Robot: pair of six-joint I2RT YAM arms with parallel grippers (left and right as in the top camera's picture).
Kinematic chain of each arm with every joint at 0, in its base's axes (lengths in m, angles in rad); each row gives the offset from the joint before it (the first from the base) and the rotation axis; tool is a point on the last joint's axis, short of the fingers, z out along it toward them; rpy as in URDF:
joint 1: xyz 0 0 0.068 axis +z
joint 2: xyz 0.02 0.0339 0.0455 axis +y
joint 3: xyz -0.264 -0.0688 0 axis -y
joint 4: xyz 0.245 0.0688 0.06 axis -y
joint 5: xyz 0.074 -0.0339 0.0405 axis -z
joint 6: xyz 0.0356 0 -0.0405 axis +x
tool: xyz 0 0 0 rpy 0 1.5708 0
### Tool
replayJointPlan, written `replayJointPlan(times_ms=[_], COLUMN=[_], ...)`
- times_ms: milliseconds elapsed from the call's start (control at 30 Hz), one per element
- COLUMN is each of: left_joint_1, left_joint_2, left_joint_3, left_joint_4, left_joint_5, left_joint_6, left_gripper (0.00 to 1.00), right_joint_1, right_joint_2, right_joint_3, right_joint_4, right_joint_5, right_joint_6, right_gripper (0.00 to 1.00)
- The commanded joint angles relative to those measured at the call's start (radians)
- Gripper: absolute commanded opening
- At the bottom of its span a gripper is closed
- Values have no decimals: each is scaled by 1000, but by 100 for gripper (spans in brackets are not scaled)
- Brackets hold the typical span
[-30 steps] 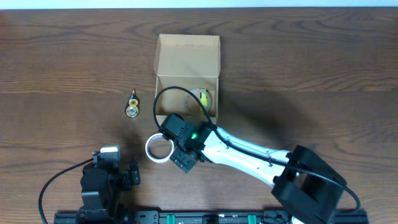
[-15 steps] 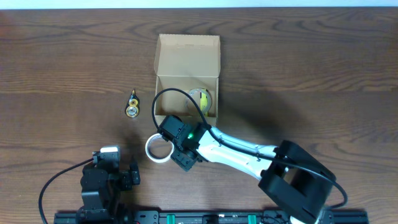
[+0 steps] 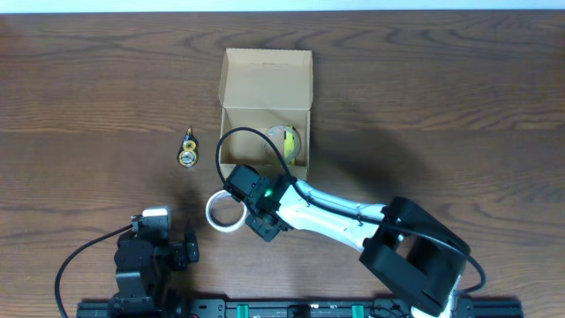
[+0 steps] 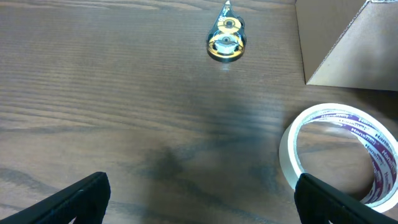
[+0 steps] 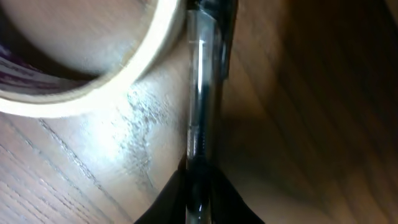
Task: Pack container
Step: 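Move the right gripper to the black pen and grasp it, then lower the pen into the box and open the right gripper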
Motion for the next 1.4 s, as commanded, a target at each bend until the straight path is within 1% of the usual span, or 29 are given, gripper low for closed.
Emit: replayJointPlan(times_ms=[0, 33, 67, 200, 300, 367, 433, 500, 533, 567, 633, 733, 800, 900, 967, 1067, 1100, 1300, 1367], left_joint_1=[0, 0, 0, 0, 0, 0, 0, 0, 0, 0, 0, 0, 0, 0, 0, 0, 0, 0, 0], left_joint_2=[-5, -5, -5, -5, -5, -5, -5, -5, -5, -5, -5, -5, -5, -5, -5, -5, -5, -5, -5], left_joint_3=[-44, -44, -44, -44, -44, -44, -44, -44, -44, -44, -44, -44, -44, -44, -44, -44, -44, -44, -44], left_joint_4=[-41, -41, -41, -41, -41, -41, -41, -41, -41, -41, -41, -41, -41, -41, -41, -41, -41, -41, -41], left_joint_5=[-6, -6, -6, -6, -6, -6, -6, -6, -6, -6, -6, -6, -6, -6, -6, -6, -6, -6, -6], left_joint_6=[3, 3, 3, 3, 3, 3, 3, 3, 3, 3, 3, 3, 3, 3, 3, 3, 3, 3, 3], left_gripper=[96, 95, 95, 95, 95, 95, 96, 95, 95, 95, 96, 95, 95, 95, 95, 95, 96, 95, 95], right_joint_1=[8, 8, 8, 8, 8, 8, 6, -7, -23, -56, -106, -178, -224, -285, -302, -315, -315, -316, -316], right_joint_2=[11, -6, -29, -115, -216, -285, -345, -375, -376, -369, -354, -313, -271, -178, -114, -8, 8, 61, 81], right_joint_3=[32, 45, 50, 53, 53, 55, 74, 114, 145, 185, 223, 273, 315, 402, 470, 601, 617, 627, 627], right_joint_4=[-56, -85, -102, -153, -216, -222, -221, -220, -219, -211, -191, -169, -169, -184, -230, -370, -390, -403, -402], right_joint_5=[2, 21, 39, 49, 49, 56, 109, 190, 218, 225, 224, 217, 203, 160, 151, 79, 78, 37, 37], right_joint_6=[-4, -3, -4, -4, -4, -5, -5, -13, -39, -80, -117, -149, -166, -200, -200, -199, -199, -200, -200], right_gripper=[10, 2, 1, 1, 1, 2, 6, 7, 7, 8, 10, 9, 8, 10, 10, 9, 9, 3, 2])
